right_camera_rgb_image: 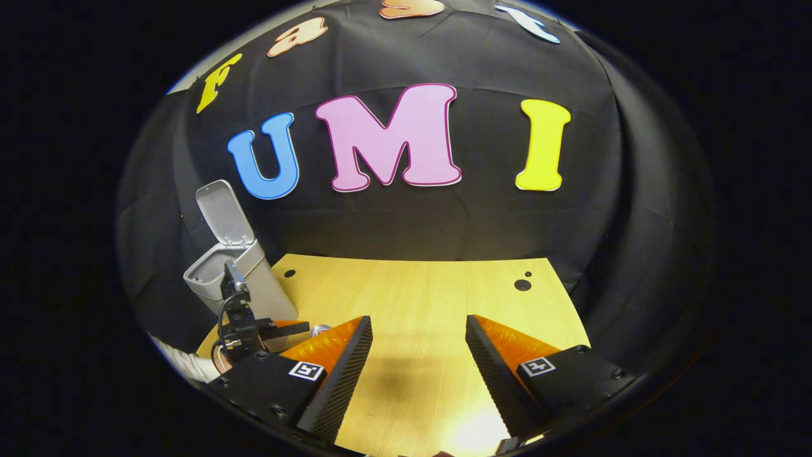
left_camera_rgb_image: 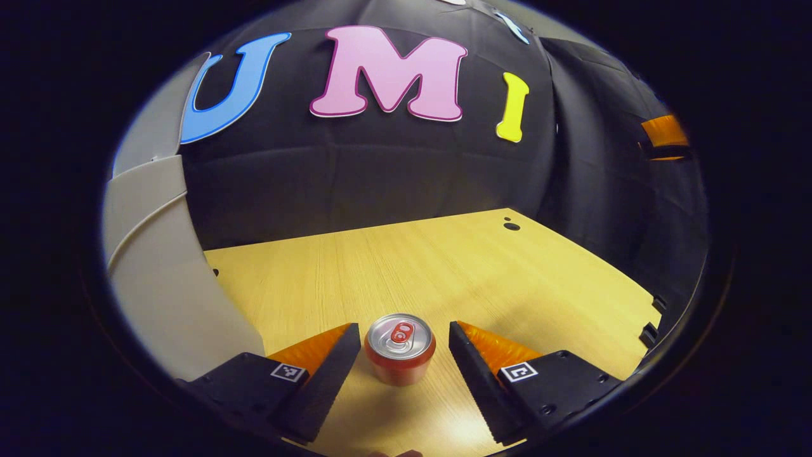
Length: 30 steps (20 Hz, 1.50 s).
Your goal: Press the lid of the desktop garbage bin to open it, pick up the crumpled paper on the desktop and throw it into the bin, then pick up the pop can on the desktop and drop it into the bin, and finally close the garbage bin lid.
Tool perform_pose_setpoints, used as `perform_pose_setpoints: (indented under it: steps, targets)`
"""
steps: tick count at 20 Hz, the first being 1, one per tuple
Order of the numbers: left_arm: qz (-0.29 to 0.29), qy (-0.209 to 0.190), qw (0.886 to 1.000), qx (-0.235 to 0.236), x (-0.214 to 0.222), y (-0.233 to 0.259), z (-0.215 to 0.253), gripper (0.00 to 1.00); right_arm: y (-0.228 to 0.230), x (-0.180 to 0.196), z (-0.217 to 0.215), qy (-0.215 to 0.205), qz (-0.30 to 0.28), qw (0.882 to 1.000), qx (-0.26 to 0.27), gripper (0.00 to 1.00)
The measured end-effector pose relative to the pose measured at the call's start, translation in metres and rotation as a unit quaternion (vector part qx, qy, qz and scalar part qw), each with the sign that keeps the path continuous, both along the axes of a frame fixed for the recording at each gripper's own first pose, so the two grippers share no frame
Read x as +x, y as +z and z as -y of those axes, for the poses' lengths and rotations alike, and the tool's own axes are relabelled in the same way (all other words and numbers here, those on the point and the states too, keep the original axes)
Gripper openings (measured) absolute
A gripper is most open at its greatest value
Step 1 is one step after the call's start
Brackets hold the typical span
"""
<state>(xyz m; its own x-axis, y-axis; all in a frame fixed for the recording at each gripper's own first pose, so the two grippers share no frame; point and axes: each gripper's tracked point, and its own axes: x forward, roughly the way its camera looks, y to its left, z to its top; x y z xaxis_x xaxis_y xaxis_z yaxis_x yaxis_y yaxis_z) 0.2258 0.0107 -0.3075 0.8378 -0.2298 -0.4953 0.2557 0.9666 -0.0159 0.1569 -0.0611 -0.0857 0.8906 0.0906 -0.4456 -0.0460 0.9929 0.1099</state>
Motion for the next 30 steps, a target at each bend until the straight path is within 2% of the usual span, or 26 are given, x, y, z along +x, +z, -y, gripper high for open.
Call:
perform_pose_setpoints:
  steps: [5, 6, 11, 15, 19, 22, 24, 27, 30]
  targets:
    - [-0.04, -0.002, 0.998, 0.04, 0.01, -0.041, 0.001, 0.96, -0.01, -0.001, 0.004, -0.005, -0.013, 1.0, 0.001, 0.95]
    - [-0.038, 0.0, 0.999, 0.038, 0.011, -0.038, 0.001, 0.92, -0.011, -0.002, 0.004, -0.005, -0.015, 1.0, 0.002, 0.95]
    - [0.003, -0.025, 0.999, 0.031, 0.006, 0.018, 0.01, 0.87, -0.011, 0.0, -0.004, -0.002, -0.015, 1.0, 0.008, 0.95]
    - [0.054, -0.025, 0.998, 0.018, -0.006, 0.096, -0.004, 0.87, -0.003, 0.006, -0.022, 0.009, -0.001, 1.0, 0.022, 0.95]
    - [0.112, 0.005, 0.994, 0.005, -0.017, 0.188, -0.047, 0.86, 0.001, 0.007, -0.044, 0.027, 0.009, 0.999, 0.028, 0.94]
    - [0.167, 0.037, 0.985, 0.018, -0.021, 0.263, -0.095, 0.86, 0.003, 0.006, -0.055, 0.039, 0.015, 0.999, 0.029, 0.95]
    - [0.186, 0.065, 0.98, 0.032, -0.026, 0.292, -0.13, 0.86, 0.003, 0.005, -0.063, 0.042, 0.019, 0.998, 0.034, 0.95]
    - [0.182, 0.101, 0.977, 0.056, -0.037, 0.294, -0.181, 0.86, 0.002, 0.002, -0.07, 0.045, 0.019, 0.998, 0.042, 0.95]
    - [0.126, 0.148, 0.98, 0.052, -0.046, 0.251, -0.229, 0.86, 0.0, -0.003, -0.071, 0.045, 0.018, 0.998, 0.043, 0.95]
